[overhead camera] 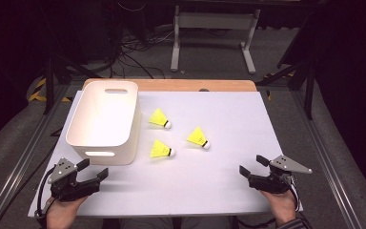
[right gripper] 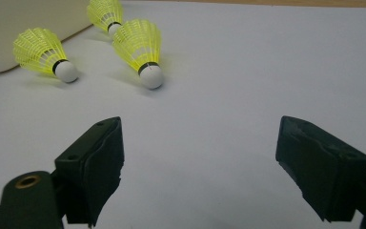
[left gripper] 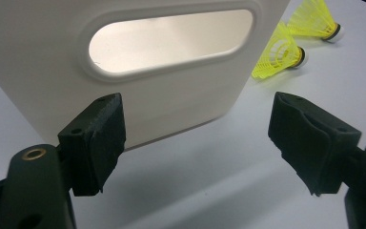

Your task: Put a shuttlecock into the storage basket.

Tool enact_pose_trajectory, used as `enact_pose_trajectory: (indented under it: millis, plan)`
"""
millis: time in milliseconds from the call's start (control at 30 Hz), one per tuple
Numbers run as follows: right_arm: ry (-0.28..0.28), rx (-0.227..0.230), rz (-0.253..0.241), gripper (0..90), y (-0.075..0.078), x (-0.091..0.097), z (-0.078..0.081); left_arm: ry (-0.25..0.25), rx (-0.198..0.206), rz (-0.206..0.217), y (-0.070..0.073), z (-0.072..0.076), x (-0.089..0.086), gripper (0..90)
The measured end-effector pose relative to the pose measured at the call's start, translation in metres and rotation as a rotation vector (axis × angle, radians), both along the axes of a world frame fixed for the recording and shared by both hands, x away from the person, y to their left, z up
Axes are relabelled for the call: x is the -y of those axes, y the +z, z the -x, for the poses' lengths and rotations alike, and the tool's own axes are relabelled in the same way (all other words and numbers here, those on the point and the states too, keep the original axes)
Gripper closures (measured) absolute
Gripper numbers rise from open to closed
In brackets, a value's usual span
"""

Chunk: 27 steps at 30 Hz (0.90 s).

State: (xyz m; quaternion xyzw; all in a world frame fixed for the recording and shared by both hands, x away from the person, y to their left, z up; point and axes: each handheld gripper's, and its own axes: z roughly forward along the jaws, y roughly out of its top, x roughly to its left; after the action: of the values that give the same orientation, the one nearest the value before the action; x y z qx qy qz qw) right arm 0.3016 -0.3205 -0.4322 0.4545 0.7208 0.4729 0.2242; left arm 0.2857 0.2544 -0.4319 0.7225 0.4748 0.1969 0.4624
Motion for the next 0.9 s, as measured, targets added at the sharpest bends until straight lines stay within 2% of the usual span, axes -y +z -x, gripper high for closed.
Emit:
enact_pose_trajectory:
  millis: [367, 667, 767, 900]
  plan:
    - [0.010, 0.001, -0.006, 16.9, 0.0002, -0.0004, -0.0003, 0.000, 0.007, 0.009, 0.0009, 0.0020, 0.0010, 21.4]
    - [0.013, 0.001, -0.003, 16.9, 0.0001, -0.0004, -0.0006, -0.013, -0.008, 0.019, 0.0016, 0.0019, 0.0032, 22.7]
    - [0.012, 0.002, 0.000, 16.9, 0.0002, -0.0007, -0.0003, -0.015, 0.000, 0.022, 0.0017, 0.0027, 0.0052, 22.7]
    - [0.013, 0.000, -0.001, 16.9, 0.0004, -0.0007, -0.0001, -0.030, -0.001, 0.009, 0.0023, 0.0032, 0.0095, 22.9]
